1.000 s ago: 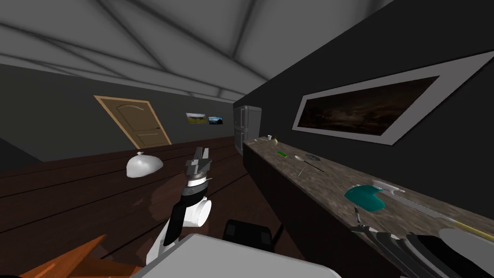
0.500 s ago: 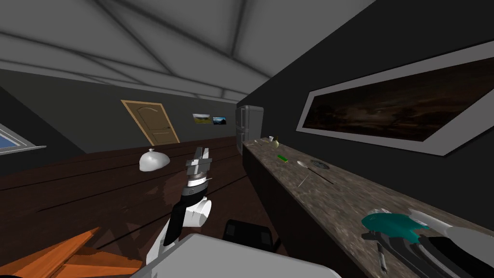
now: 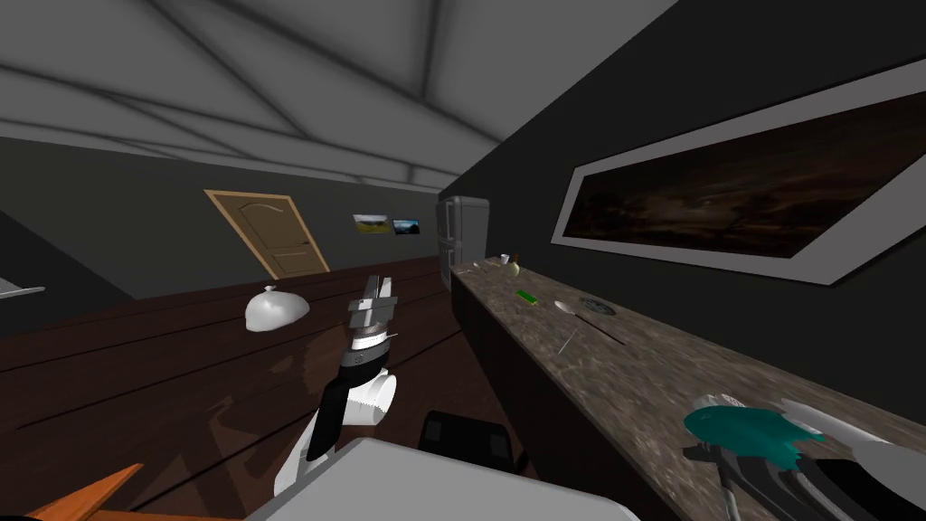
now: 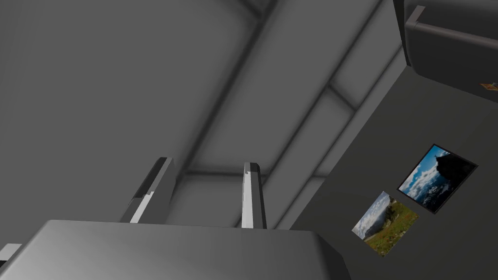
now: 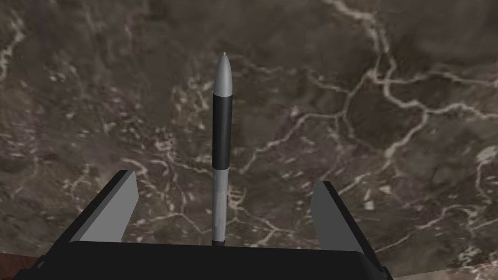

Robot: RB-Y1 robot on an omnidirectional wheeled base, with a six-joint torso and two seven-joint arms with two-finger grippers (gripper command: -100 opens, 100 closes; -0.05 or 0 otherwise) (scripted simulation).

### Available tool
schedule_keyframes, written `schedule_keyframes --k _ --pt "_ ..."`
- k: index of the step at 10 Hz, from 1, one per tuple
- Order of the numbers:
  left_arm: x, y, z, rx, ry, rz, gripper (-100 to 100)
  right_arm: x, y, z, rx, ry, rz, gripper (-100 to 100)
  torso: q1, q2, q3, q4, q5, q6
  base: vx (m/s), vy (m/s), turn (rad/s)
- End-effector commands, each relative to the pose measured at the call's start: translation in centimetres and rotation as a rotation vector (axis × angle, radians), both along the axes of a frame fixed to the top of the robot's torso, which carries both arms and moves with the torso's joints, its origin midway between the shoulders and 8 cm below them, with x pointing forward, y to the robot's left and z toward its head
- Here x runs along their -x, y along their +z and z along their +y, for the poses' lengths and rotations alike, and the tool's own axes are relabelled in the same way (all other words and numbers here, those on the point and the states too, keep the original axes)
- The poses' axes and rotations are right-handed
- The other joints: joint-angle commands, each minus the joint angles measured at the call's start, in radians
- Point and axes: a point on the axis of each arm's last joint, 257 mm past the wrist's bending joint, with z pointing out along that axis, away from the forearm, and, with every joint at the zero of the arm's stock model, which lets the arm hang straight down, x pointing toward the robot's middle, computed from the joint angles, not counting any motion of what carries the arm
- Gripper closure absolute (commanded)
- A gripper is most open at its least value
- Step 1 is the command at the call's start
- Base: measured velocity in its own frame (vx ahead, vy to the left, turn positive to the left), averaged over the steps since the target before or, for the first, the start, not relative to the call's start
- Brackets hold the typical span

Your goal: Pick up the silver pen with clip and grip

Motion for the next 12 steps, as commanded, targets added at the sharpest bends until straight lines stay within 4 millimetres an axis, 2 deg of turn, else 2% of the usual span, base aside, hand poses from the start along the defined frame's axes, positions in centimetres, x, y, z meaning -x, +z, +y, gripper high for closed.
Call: schedule_keyframes --k 1,4,5,9,10,11,12 --pt "0.0 0.0 0.0 0.0 0.0 0.0 0 0.41 -0.44 -0.1 0.001 0.016 -0.003 -100 0.0 0.0 0.0 0.0 0.0 0.0 0.082 0.043 -0.079" --pt "0.0 0.0 0.0 0.0 0.0 0.0 0 0.89 -0.9 -0.15 0.001 0.028 -0.005 -100 -0.001 0.0 0.0 0.0 0.0 0.0 0.072 0.018 -0.067" --pt "0.0 0.0 0.0 0.0 0.0 0.0 0 0.9 -0.93 -0.16 0.001 0.031 -0.005 100 -0.001 0.003 0.001 0.0 0.0 -0.001 0.007 0.002 0.004" --pt "0.0 0.0 0.0 0.0 0.0 0.0 0 0.94 -0.92 -0.17 0.002 0.032 -0.004 100 -0.002 0.006 0.004 0.002 -0.001 0.0 0.0 0.0 0.0" --pt "0.0 0.0 0.0 0.0 0.0 0.0 0 0.94 -0.92 -0.18 0.002 0.032 -0.004 0 -0.002 0.006 0.004 0.002 -0.001 0.0 0.0 0.0 0.0" --pt "0.0 0.0 0.0 0.0 0.0 0.0 0 0.41 -0.44 -0.1 0.001 0.016 -0.003 100 -0.002 0.006 0.004 0.002 -0.001 0.0 -0.068 -0.012 0.116" --pt "-0.01 0.01 -0.01 0.0 0.0 0.0 0 0.19 -0.21 -0.05 0.001 0.01 -0.002 100 -0.003 0.009 0.005 0.002 -0.001 -0.001 -0.113 -0.021 0.135"
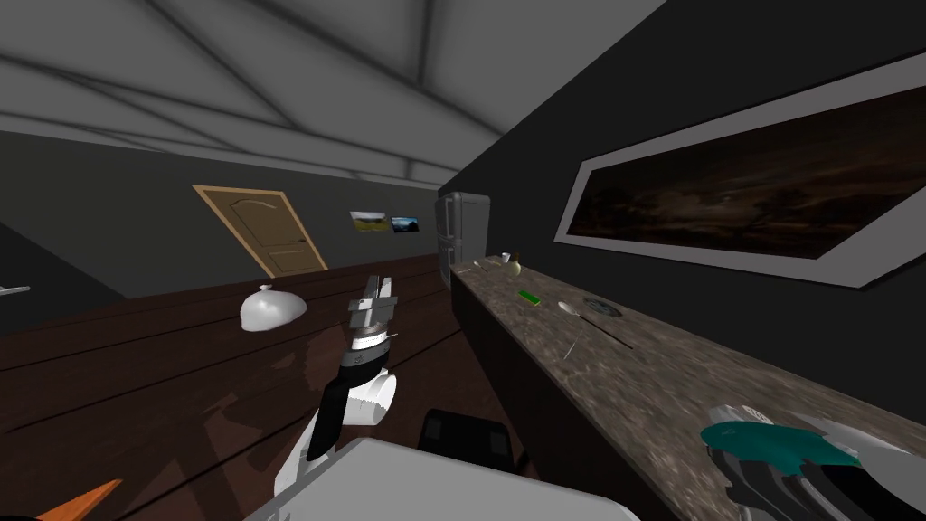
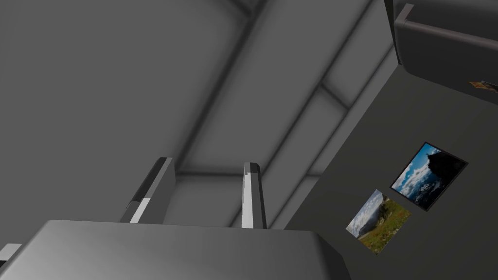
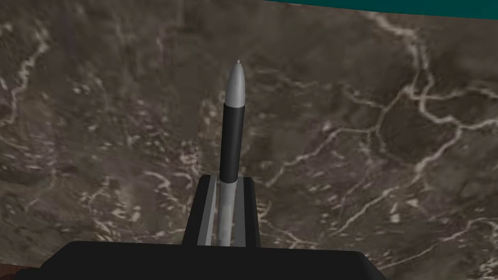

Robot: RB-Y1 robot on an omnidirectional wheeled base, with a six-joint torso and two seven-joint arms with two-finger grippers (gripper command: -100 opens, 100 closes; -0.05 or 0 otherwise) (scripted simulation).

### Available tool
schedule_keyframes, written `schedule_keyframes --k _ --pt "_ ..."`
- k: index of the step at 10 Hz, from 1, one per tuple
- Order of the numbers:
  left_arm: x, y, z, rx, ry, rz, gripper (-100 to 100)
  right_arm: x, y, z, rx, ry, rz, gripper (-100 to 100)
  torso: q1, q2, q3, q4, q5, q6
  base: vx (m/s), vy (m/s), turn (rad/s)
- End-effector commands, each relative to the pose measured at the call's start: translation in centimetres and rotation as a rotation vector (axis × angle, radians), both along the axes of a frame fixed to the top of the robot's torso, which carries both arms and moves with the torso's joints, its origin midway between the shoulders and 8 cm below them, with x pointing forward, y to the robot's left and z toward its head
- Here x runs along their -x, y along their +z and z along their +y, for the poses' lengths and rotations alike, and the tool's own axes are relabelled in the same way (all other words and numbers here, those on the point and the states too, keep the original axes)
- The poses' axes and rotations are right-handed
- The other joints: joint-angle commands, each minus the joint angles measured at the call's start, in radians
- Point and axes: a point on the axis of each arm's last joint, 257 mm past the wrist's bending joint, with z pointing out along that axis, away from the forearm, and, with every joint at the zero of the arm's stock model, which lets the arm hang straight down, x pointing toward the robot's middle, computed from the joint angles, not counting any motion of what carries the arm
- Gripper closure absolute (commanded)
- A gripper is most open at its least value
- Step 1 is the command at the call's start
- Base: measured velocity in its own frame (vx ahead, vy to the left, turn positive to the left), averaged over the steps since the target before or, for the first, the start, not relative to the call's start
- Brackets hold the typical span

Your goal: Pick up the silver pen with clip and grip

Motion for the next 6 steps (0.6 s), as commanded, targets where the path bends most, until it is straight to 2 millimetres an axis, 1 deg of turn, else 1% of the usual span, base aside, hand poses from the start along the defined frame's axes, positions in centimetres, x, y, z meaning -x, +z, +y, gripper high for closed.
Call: schedule_keyframes --k 1,4,5,6 --pt "0.0 0.0 0.0 0.0 0.0 0.0 0 -0.58 0.67 0.16 -0.001 -0.019 0.003 100 0.0 0.0 0.0 0.0 0.0 0.0 -0.104 -0.044 0.103" --pt "0.0 0.0 0.0 0.0 0.0 0.0 0 -1.41 1.58 0.37 -0.001 -0.044 0.008 100 -0.001 0.001 0.001 0.0 0.0 0.0 -0.088 -0.03 0.09" --pt "0.0 0.0 0.0 0.0 0.0 0.0 0 -1.35 1.38 0.25 0.0 -0.038 0.007 100 -0.001 0.0 0.0 0.0 0.0 0.0 -0.029 -0.009 0.018" --pt "0.0 -0.01 0.0 0.0 0.0 0.0 0 -1.41 1.44 0.28 0.0 -0.041 0.007 0 0.0 -0.002 -0.001 0.0 0.0 0.001 -0.006 -0.002 -0.005"
